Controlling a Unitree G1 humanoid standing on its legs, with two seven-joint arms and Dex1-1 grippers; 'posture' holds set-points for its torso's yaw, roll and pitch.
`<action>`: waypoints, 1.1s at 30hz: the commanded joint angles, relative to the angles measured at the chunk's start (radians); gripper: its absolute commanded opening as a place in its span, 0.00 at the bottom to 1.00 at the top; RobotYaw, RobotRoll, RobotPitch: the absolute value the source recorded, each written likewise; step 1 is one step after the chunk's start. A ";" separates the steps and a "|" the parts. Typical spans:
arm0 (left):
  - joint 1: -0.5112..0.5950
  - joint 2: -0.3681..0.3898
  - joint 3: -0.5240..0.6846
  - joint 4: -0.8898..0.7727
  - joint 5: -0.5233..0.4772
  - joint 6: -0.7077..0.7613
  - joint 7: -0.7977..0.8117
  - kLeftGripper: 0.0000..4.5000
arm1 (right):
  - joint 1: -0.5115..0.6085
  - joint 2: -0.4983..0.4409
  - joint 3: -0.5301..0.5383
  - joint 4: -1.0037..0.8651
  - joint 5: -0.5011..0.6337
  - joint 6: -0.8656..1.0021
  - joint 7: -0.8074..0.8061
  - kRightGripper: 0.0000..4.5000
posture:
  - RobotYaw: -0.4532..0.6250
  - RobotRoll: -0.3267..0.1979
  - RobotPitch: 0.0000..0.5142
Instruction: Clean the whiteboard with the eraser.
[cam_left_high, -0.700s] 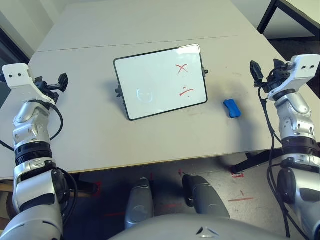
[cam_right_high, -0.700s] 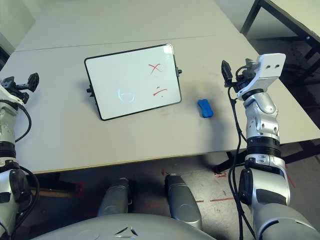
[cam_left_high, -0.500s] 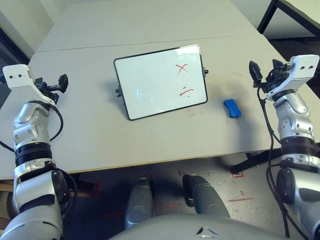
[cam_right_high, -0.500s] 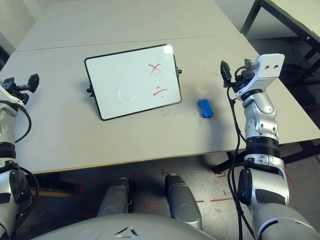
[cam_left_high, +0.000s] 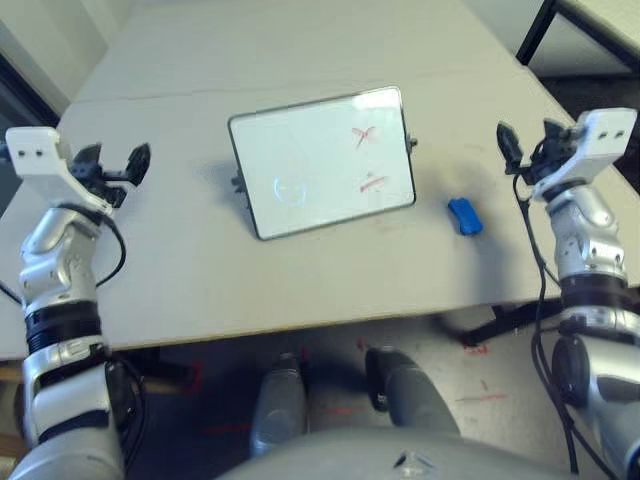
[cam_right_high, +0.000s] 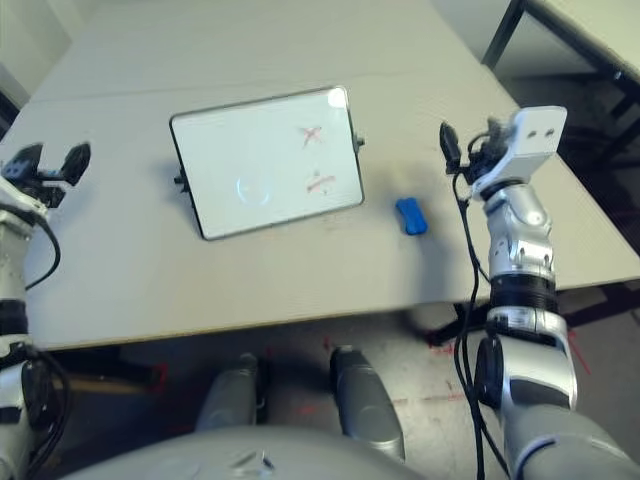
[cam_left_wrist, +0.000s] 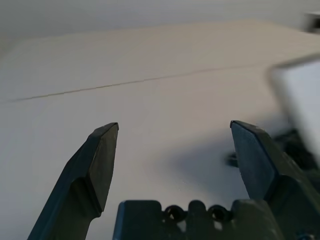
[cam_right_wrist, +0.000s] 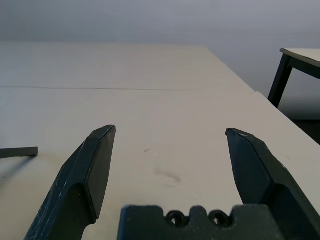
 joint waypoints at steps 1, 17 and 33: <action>0.093 0.029 -0.041 -0.187 -0.090 0.082 -0.142 1.00 | -0.011 -0.002 0.001 0.018 -0.004 -0.002 -0.004 1.00 | 0.39 0.62 0.30; 0.194 0.101 -0.211 -0.387 -0.032 0.123 -0.303 1.00 | -0.041 -0.064 0.040 -0.037 -0.055 0.219 -0.065 1.00 | 0.37 0.62 0.28; 0.104 0.054 -0.307 -0.285 0.049 0.054 -0.320 1.00 | -0.179 -0.236 0.101 -0.551 0.085 1.528 -0.065 1.00 | 0.28 0.62 0.31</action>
